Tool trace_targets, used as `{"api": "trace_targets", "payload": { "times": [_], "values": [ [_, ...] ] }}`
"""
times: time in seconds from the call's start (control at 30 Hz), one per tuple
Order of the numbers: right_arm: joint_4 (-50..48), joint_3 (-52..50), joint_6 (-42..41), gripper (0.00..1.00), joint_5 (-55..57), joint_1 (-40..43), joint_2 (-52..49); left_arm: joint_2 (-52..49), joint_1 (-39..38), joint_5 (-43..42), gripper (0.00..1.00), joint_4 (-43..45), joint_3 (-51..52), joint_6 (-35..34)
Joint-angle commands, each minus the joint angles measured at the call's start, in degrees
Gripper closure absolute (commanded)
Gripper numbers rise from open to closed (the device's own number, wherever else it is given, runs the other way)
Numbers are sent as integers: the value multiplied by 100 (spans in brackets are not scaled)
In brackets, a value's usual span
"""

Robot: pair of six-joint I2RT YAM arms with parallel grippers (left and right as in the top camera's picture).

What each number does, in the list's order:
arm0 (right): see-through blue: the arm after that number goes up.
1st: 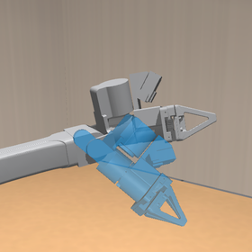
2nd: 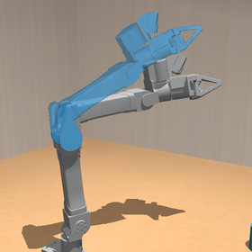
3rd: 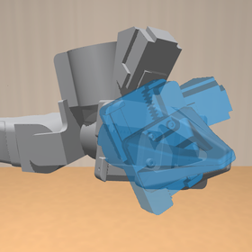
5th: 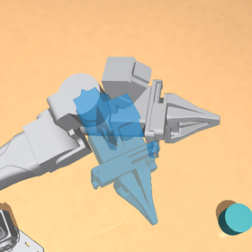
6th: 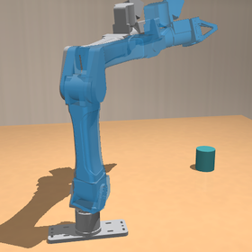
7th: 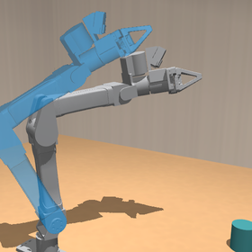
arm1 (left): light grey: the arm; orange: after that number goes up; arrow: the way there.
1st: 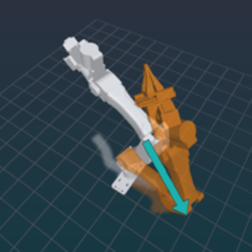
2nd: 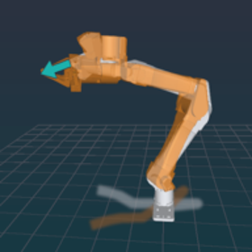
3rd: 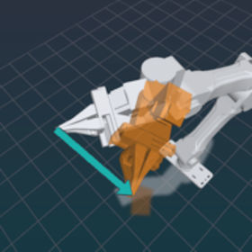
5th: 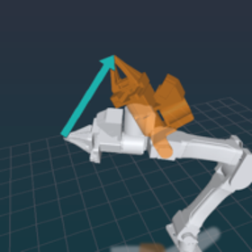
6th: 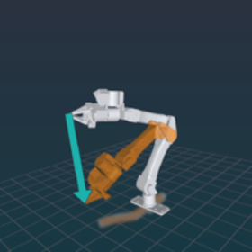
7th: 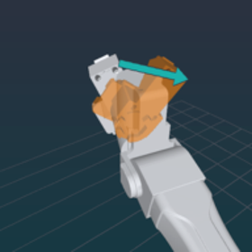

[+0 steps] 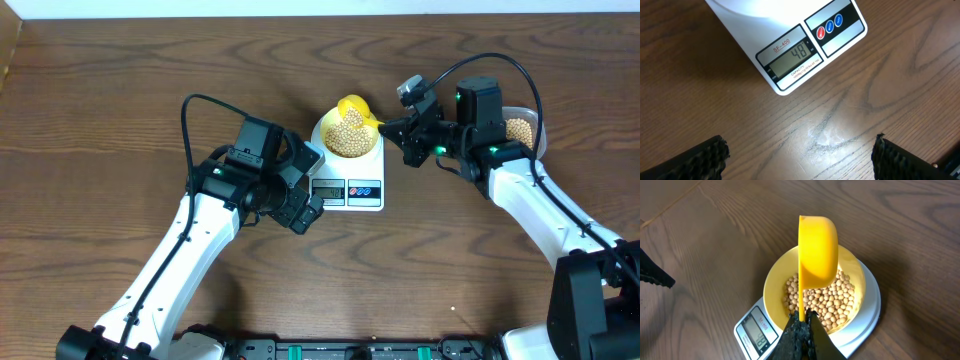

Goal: Scoop item into bowl and weigh 50g on scale

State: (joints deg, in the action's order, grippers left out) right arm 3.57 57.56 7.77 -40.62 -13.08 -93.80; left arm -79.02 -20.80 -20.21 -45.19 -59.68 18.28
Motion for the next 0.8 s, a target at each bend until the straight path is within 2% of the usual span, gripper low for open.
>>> {"api": "trace_targets", "payload": {
  "times": [0.0, 0.3, 0.5, 0.77],
  "values": [
    [-13, 42, 0, 99, 0, -9, 131, 15, -13, 37, 6, -22, 11, 98],
    [13, 42, 323, 99, 219, -101, 131, 15, -13, 37, 6, -22, 11, 98],
    [-33, 42, -157, 99, 271, -90, 131, 15, -13, 37, 6, -22, 11, 98],
    [-35, 42, -166, 99, 122, -85, 131, 15, -13, 37, 6, -22, 11, 98]
  ]
}}
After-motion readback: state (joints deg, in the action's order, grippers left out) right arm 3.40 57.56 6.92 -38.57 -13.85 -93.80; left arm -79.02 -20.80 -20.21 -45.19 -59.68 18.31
